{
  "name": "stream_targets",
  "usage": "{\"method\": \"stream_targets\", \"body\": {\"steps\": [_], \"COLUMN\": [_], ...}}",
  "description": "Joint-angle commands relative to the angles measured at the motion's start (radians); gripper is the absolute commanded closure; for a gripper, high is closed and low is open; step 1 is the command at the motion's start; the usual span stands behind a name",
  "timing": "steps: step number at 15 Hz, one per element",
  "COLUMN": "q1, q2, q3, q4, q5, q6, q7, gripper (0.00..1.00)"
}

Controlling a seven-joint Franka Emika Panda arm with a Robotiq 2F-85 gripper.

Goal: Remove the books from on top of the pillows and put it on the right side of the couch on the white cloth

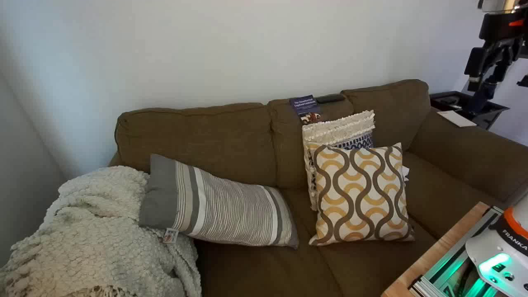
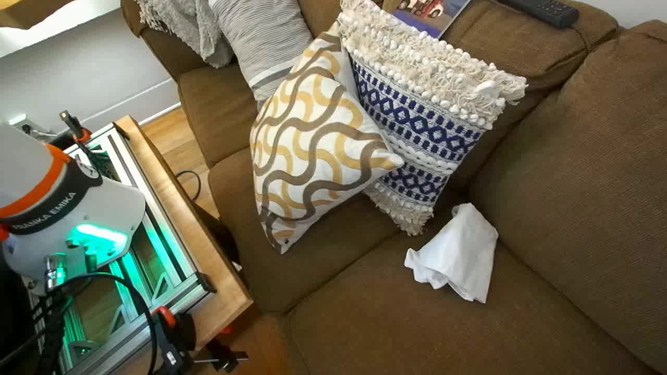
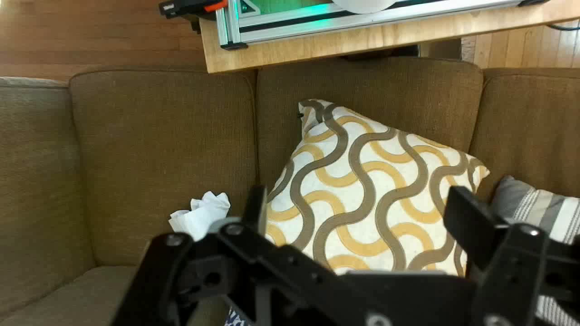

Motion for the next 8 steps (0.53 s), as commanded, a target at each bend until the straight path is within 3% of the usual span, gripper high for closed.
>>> {"method": "stream_targets", "body": {"steps": [1,4,8], "q1": [0.024,0.006,-0.019], "q2": [0.002,0.027,0.192], "q3": [-0.015,-0.026,-0.102], "q4": [0.003,0.012,0.084], "q5": [-0.009,-0.006,0.018], "q6": [-0.004,0.036,0.185], "q7": [0.014,0.040,0.041], "gripper": [0.00,0.00,0.00]}}
